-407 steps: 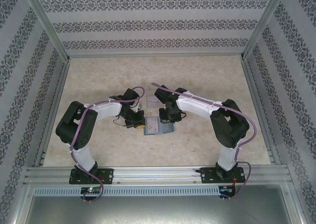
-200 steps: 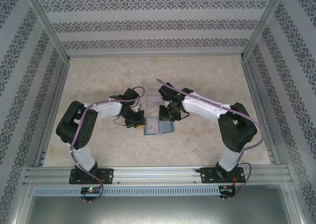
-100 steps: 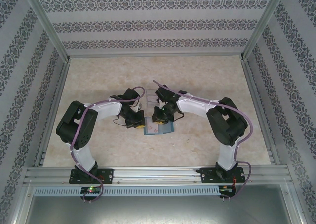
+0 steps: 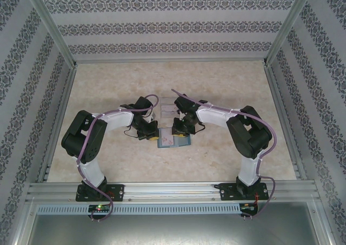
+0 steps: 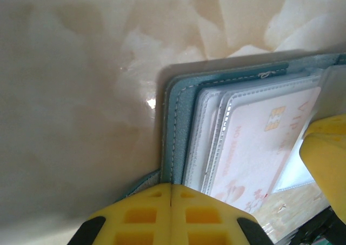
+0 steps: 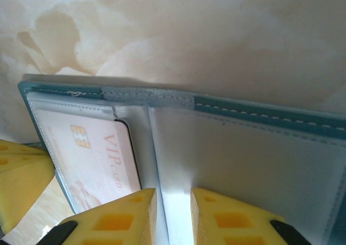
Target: Take the credit cards out of the card holder
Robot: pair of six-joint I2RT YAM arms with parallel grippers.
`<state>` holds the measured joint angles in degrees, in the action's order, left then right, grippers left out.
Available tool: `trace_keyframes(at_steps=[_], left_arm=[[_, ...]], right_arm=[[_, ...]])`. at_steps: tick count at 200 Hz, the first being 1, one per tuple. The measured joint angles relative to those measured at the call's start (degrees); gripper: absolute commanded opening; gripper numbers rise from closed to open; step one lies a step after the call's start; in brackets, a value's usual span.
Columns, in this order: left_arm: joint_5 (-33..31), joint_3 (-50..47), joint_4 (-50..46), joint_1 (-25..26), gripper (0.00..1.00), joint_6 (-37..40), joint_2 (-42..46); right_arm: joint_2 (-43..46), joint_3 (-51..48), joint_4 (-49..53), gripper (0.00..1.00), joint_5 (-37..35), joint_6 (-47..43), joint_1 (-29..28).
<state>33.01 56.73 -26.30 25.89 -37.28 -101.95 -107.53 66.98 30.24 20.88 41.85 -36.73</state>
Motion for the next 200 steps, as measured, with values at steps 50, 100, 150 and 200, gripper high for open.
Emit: trace_keyframes(at_steps=[50, 100, 150, 200], left_arm=[[0.0, 0.0, 0.0, 0.0, 0.02, 0.02, 0.0], [-0.04, 0.28, -0.66, 0.15, 0.0, -0.07, 0.37], [1.01, 2.14, -0.66, 2.69, 0.0, -1.14, 0.66], [1.49, 3.04, 0.07, 4.15, 0.0, -2.21, 0.04]], right_arm=[[1.79, -0.04, 0.33, 0.24, -0.26, 0.0, 0.0], [3.23, -0.04, -0.2, 0.21, 0.79, 0.24, 0.0], [3.23, -0.11, -1.79, 0.21, 2.23, 0.87, 0.0], [3.23, -0.74, -3.17, 0.21, 3.06, 1.75, 0.0]])
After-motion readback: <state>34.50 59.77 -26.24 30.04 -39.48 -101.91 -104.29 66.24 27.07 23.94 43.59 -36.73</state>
